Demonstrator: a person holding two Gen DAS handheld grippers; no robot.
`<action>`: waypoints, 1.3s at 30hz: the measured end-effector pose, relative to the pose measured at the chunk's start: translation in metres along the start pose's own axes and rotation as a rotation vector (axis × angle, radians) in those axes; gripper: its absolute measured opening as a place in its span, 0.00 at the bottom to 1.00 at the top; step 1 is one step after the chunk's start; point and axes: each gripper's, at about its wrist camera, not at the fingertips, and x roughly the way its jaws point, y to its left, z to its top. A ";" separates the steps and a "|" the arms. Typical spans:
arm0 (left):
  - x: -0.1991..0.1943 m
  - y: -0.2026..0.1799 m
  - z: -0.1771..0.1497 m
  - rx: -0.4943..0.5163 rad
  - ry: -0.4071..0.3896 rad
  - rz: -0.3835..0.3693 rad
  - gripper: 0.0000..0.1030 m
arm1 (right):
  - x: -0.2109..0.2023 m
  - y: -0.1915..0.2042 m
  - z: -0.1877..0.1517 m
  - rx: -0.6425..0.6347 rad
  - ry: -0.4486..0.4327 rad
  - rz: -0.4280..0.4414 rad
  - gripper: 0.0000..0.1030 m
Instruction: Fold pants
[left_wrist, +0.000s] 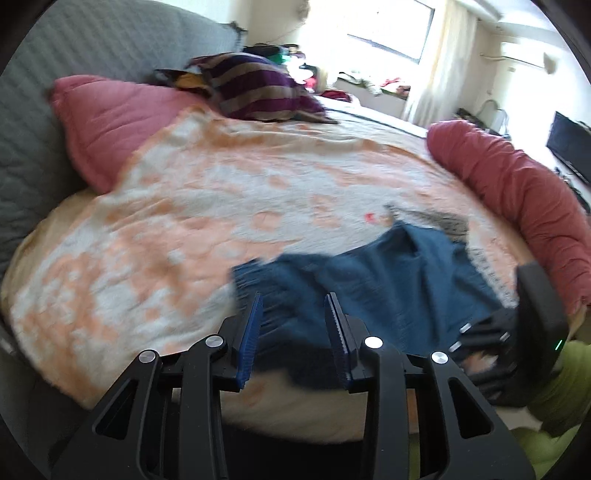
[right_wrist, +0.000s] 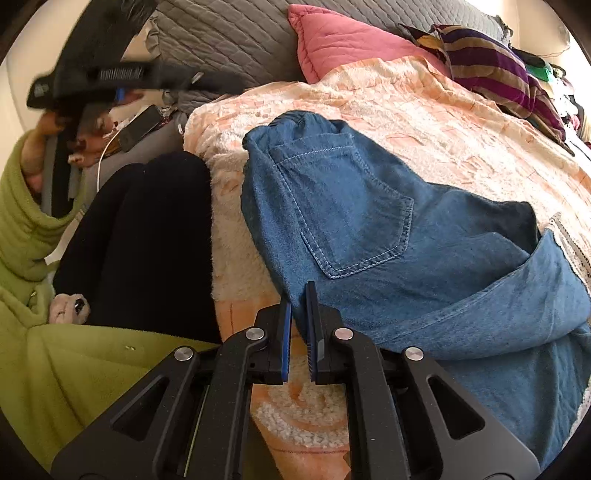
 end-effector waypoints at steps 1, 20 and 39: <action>0.008 -0.007 0.002 0.009 0.013 -0.011 0.33 | 0.000 0.000 -0.001 0.008 0.001 0.008 0.06; 0.060 -0.003 -0.036 0.044 0.142 0.057 0.31 | 0.014 -0.024 0.009 0.155 0.043 0.017 0.21; 0.010 -0.077 0.007 0.062 -0.011 -0.076 0.68 | -0.100 -0.172 0.036 0.360 -0.166 -0.350 0.56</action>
